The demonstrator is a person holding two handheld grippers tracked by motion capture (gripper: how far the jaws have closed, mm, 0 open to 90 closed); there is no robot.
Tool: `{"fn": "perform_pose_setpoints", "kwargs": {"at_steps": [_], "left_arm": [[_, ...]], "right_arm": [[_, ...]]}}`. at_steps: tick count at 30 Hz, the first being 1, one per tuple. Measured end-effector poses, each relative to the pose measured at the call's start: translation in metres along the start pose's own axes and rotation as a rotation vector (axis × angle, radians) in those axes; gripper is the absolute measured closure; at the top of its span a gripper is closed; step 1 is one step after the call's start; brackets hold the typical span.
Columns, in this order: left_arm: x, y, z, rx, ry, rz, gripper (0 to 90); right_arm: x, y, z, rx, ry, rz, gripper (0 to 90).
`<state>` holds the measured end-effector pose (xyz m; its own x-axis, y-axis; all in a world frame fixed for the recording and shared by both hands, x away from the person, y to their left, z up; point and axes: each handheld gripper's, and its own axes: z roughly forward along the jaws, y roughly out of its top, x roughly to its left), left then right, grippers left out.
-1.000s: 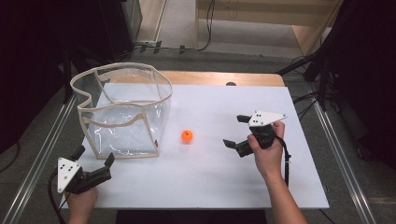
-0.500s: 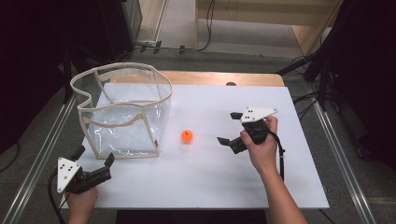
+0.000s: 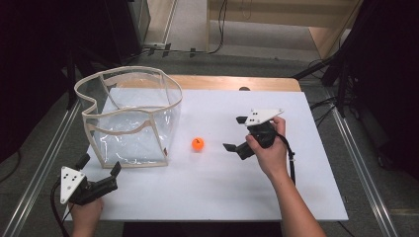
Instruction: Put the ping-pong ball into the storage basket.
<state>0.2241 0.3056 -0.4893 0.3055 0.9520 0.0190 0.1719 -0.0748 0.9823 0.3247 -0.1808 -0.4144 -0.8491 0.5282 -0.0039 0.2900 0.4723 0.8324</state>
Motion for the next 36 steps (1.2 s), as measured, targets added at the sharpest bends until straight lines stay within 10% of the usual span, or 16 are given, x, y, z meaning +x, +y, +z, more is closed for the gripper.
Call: {"fn": "perform_pose_setpoints", "kwargs": {"at_steps": [36], "left_arm": [[0.002, 0.0, 0.0, -0.005, -0.007, -0.018, 0.0]], "right_arm": [[-0.001, 0.022, 0.052, 0.126, 0.078, -0.031, 0.0]]}}
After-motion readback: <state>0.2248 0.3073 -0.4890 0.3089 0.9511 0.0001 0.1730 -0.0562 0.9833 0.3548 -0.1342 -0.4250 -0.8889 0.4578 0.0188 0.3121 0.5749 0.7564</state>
